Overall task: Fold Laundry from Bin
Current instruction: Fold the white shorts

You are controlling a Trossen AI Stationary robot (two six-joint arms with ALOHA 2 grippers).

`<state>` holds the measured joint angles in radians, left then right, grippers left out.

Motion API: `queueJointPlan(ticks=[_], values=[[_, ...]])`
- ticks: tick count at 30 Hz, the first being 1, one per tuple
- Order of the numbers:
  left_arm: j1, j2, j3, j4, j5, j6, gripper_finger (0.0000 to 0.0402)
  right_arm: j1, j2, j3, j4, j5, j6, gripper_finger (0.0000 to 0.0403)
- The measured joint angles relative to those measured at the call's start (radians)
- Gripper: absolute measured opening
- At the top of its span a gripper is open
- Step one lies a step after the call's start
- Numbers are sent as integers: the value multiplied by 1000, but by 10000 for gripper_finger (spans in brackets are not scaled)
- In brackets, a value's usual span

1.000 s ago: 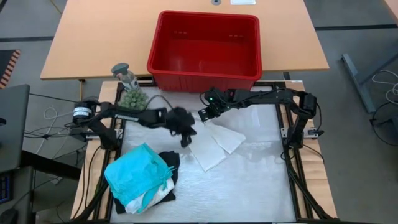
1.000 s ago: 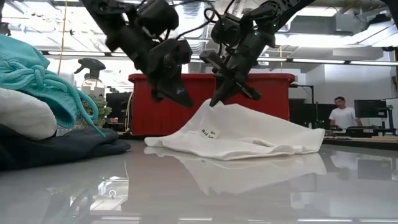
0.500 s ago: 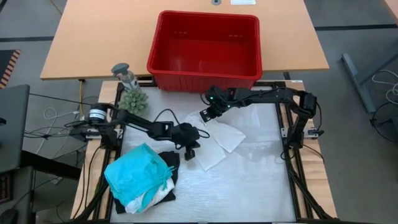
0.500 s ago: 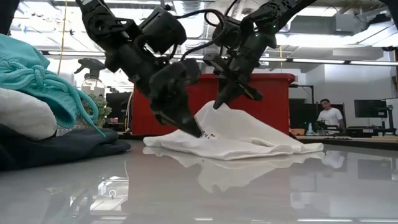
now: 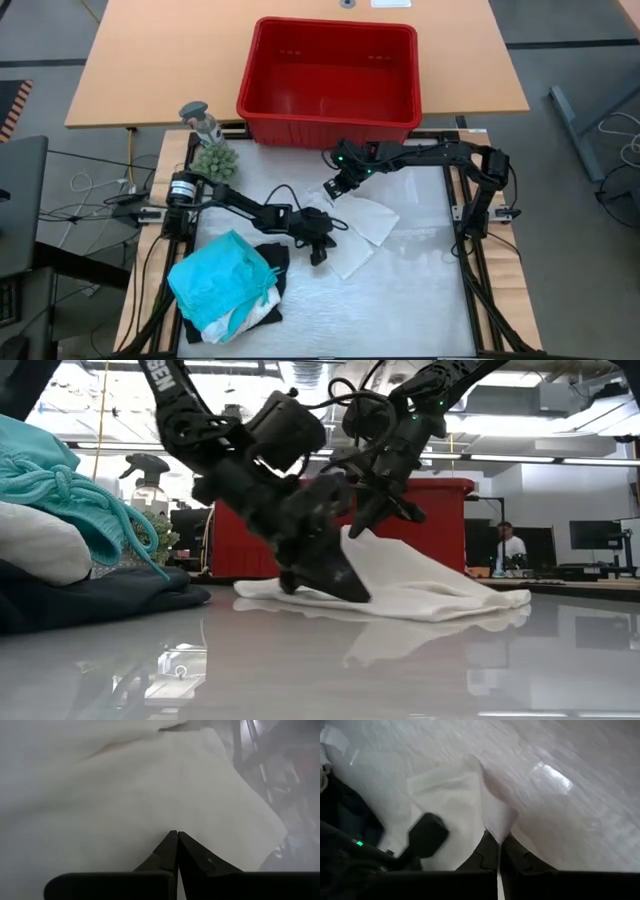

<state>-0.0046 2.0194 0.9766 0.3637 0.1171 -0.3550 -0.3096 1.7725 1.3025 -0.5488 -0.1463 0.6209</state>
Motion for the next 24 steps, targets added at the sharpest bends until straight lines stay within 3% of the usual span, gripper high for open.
queueJointPlan(ticks=[9,19,21,24], values=[[20,78,162,-57,58,-7,0,-7,0,0,-11,-10,-25,24],[54,-125,186,-538,106,185,0,-34,-27,0,-13,-10,-51,24],[62,-179,186,-623,57,243,0,-35,-27,0,-23,-10,-53,24],[71,-247,156,-677,-114,259,0,-31,-27,0,-20,-10,-55,24]])
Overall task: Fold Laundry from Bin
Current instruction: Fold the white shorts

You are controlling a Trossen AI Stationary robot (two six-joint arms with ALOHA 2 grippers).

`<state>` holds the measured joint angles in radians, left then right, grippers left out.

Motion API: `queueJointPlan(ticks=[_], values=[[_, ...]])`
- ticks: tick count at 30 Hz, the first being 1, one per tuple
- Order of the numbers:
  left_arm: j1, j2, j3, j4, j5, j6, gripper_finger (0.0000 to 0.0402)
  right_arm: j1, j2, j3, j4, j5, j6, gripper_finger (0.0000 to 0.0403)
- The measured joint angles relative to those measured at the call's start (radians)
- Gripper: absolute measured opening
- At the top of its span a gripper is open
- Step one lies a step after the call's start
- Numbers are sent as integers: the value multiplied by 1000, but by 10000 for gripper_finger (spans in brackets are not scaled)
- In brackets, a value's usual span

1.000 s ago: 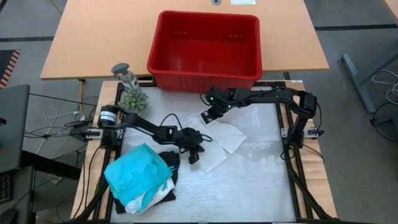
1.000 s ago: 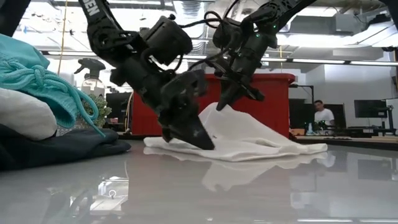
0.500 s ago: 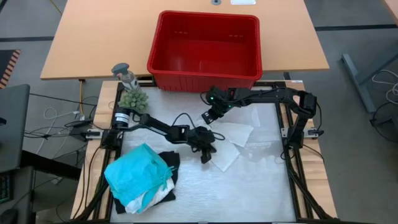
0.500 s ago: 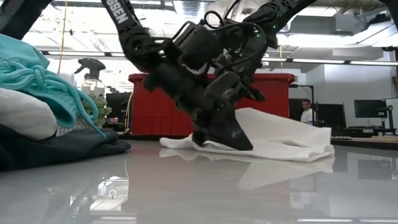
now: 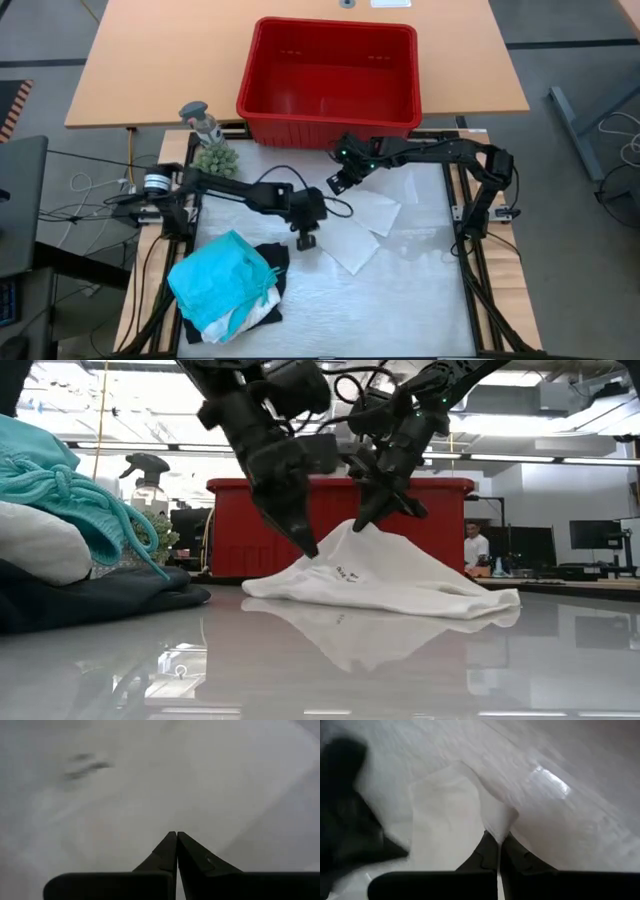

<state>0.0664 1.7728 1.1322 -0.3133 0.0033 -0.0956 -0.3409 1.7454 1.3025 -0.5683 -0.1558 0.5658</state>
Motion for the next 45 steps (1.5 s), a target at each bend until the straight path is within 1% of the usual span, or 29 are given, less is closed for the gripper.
queueJointPlan(ticks=[1,2,5,9,13,19,24,30,34,37,41,42,45], values=[[4,-17,-26,22,-39,-6,0,0,0,0,-1,0,0,24],[9,-33,-56,63,-54,-16,0,1,0,0,1,0,0,24],[16,-44,-147,182,-58,-24,0,-1,0,0,1,0,-1,24],[15,-34,-226,196,-78,-60,0,-1,0,0,0,0,-1,24],[15,-38,-265,210,-106,-127,0,-1,0,0,2,0,2,24],[0,-23,-282,287,-55,-162,0,9,0,0,22,-1,20,24],[-9,-21,-282,314,-52,-188,0,36,0,0,34,-42,51,24],[-11,-21,-283,326,-34,-205,0,85,0,0,51,-110,56,24],[-12,-21,-283,343,-34,-221,0,123,10,0,112,-185,63,24],[-12,-20,-283,364,-34,-228,0,149,22,0,147,-201,65,24],[-10,-20,-281,382,-34,-231,0,164,47,-1,178,-269,58,24],[-7,-20,-277,376,-30,-229,0,167,55,0,193,-287,57,24],[3,-20,-267,352,11,-230,0,169,81,0,184,-292,61,24]])
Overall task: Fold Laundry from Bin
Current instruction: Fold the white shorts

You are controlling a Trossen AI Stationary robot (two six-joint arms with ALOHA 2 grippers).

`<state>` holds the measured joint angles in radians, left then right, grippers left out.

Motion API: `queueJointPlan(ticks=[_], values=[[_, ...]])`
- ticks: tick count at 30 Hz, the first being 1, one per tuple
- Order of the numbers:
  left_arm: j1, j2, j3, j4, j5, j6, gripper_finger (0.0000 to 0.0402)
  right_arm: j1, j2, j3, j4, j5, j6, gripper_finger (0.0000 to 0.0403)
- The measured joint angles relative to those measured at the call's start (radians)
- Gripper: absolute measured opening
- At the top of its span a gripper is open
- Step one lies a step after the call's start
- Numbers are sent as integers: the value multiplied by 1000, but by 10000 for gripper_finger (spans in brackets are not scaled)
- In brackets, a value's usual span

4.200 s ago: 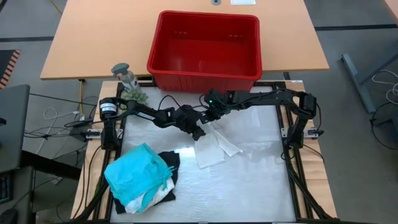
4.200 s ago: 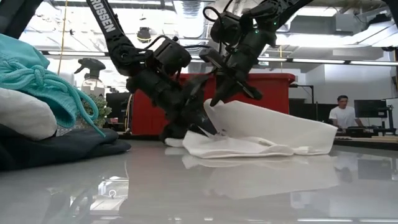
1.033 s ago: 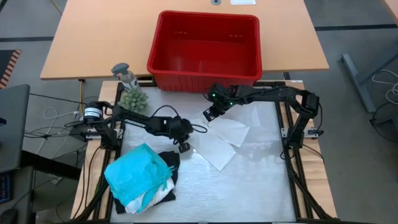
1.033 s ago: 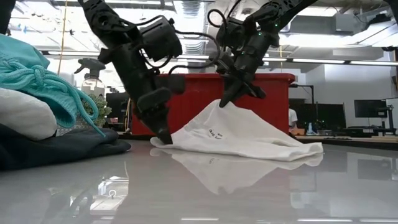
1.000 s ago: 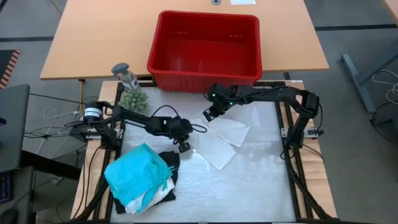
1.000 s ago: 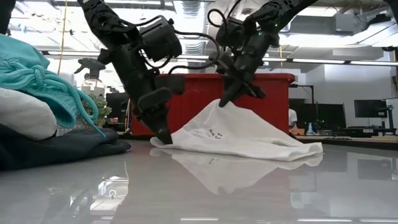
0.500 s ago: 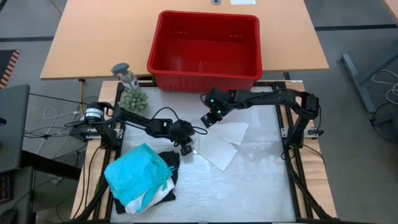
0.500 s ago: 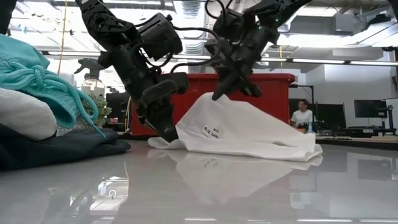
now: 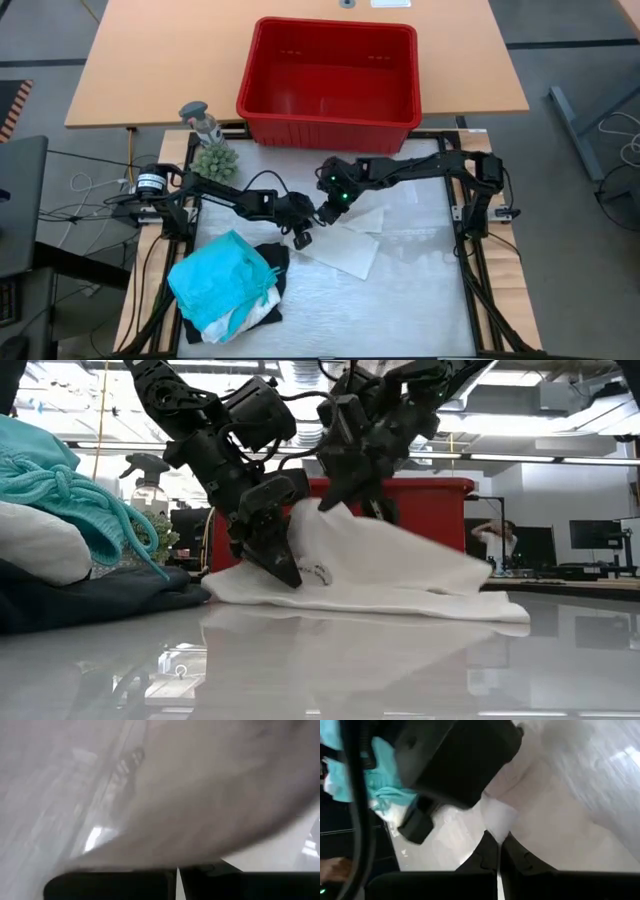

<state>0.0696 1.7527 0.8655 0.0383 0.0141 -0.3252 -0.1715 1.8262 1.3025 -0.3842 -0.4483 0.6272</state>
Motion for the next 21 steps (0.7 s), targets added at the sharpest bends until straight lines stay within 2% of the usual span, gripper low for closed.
queueJointPlan(ticks=[3,6,10,17,21], values=[[0,-6,7,-42,4,-15,0,5,15,-2,-10,1,5,24],[-6,-5,8,-25,-40,-10,0,14,22,1,10,1,7,24],[-6,44,10,14,-45,6,0,18,22,0,-5,2,17,24],[9,130,11,167,-46,-24,0,24,21,0,2,3,68,24],[35,133,9,248,-126,-24,0,36,21,0,0,25,74,24]])
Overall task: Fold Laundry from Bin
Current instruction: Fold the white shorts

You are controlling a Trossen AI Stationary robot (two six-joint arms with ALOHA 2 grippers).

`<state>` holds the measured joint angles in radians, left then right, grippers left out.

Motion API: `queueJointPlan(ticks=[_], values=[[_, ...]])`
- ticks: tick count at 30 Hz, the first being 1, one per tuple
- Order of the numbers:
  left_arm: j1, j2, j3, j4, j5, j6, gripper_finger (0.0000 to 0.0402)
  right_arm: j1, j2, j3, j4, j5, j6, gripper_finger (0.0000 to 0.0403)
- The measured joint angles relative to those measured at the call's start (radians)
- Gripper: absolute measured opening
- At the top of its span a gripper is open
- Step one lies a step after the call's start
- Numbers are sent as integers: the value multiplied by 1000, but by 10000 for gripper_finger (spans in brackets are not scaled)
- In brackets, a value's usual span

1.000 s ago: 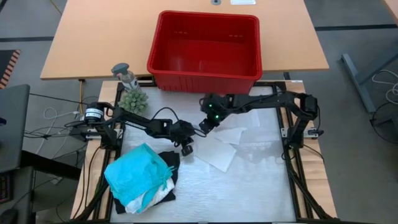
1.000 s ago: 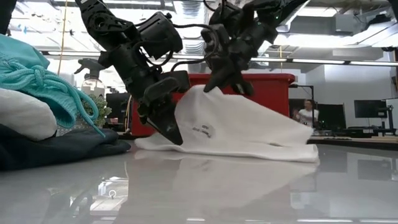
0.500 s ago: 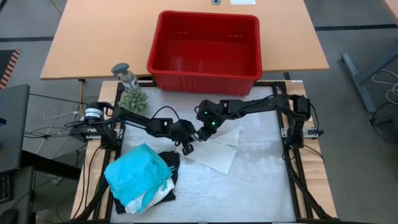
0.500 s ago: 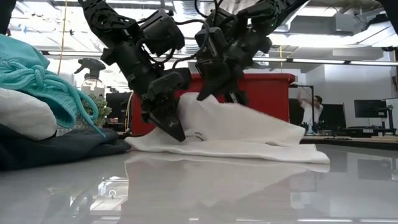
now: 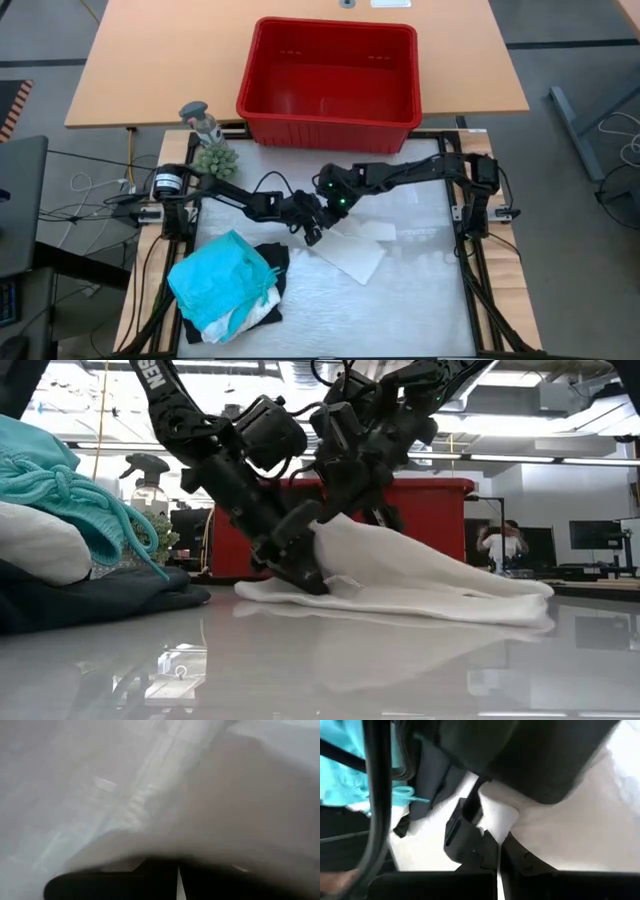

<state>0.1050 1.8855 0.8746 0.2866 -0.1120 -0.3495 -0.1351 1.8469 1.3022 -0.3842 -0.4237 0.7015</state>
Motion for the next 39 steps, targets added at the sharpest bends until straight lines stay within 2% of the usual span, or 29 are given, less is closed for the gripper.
queueJointPlan(ticks=[2,4,8,11,14,17,22,27,32,35,39], values=[[24,-1,11,-13,16,5,0,2,0,0,-2,22,1,24],[43,-18,39,-85,87,-3,0,2,0,0,-2,27,1,24],[77,-82,96,-281,254,-10,0,3,-1,0,-3,26,-1,24],[96,-152,154,-497,370,23,0,3,-5,3,11,30,-11,24],[98,-222,207,-743,365,81,0,4,-6,3,19,29,-7,24],[92,-285,204,-858,335,92,0,4,2,-2,12,30,-17,24],[45,-348,140,-822,310,38,0,-6,-3,0,12,30,-26,24],[-40,-312,32,-685,314,-11,0,-11,-2,0,18,29,-27,24],[-73,-273,-19,-614,179,-56,0,-11,-2,0,23,29,-28,24],[-72,-241,-33,-523,185,-78,0,-12,-2,0,22,29,-28,24],[-73,-175,-39,-451,245,-103,0,-11,-2,0,32,29,-14,24]])
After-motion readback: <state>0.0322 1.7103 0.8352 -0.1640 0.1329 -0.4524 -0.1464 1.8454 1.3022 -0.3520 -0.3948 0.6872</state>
